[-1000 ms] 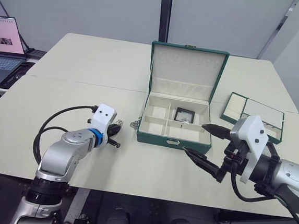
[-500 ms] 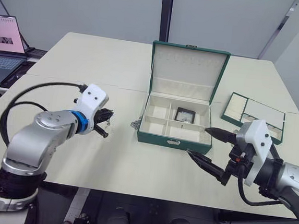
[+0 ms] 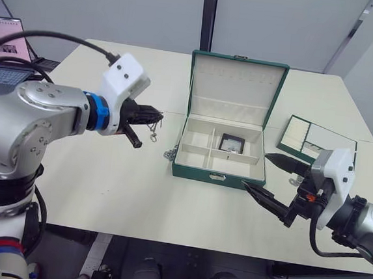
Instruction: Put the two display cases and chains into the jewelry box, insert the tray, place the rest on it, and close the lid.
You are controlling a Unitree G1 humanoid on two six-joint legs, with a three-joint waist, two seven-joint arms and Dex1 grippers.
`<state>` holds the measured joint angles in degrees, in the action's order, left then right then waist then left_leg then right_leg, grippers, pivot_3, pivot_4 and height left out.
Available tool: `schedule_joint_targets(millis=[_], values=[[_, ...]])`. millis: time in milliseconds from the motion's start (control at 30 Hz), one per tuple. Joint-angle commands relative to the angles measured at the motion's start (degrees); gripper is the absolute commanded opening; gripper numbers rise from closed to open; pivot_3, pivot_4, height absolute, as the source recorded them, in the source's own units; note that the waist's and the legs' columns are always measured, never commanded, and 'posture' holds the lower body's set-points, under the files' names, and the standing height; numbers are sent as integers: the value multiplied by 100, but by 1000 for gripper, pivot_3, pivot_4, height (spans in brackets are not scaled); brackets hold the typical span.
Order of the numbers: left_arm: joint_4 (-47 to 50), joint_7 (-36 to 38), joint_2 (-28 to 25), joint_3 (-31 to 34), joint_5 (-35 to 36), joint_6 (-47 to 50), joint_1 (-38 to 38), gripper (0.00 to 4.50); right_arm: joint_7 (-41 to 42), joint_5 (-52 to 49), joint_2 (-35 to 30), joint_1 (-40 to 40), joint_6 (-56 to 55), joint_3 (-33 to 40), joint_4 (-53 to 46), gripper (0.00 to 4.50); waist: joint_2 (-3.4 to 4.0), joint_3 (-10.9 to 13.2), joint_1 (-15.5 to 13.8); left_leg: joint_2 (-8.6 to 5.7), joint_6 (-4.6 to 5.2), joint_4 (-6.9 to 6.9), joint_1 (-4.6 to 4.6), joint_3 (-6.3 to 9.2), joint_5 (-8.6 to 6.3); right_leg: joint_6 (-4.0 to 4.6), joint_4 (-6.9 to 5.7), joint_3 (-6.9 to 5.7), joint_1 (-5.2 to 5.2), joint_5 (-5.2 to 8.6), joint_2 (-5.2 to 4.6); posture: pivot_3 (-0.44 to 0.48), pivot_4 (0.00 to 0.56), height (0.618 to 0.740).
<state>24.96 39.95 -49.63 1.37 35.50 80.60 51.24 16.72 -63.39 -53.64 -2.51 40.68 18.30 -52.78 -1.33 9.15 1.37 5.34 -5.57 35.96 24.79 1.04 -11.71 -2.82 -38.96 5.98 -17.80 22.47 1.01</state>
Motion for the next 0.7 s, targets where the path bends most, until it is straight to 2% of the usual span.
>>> schedule_joint_targets(millis=[33, 333, 567, 700], values=[[-230, 46, 72, -127, 57, -25, 342, 9, -12, 80, 79, -111, -157, 265, -181, 4500, 1, 1, 3, 0, 0, 0, 0, 1, 0, 0, 0, 0, -1, 0, 0, 0, 150, 740], [-1164, -132, 789, -801, -376, -727, 720, 9, -52, 262, 196, -641, -176, 659, -319, 4500, 1, 1, -40, -2, -1, 3, 0, 0, 1, 0, -1, 0, 2, 0, -1, 0, 150, 740], [-1881, -421, 1744, -1224, -846, -1330, 1018, 9, -126, 207, 172, -740, -93, 687, -329, 4500, 1, 0, -73, -4, -1, 6, 0, -1, 1, 0, 0, 3, 6, 0, -1, 0, 150, 740], [-2266, -601, 1991, -1739, -1410, -1633, 1185, 9, -161, 184, 132, -752, -44, 700, -329, 4500, 1, 0, -79, -6, -2, 6, 0, -1, 2, 0, 0, 4, 6, 0, -1, 0, 150, 740]])
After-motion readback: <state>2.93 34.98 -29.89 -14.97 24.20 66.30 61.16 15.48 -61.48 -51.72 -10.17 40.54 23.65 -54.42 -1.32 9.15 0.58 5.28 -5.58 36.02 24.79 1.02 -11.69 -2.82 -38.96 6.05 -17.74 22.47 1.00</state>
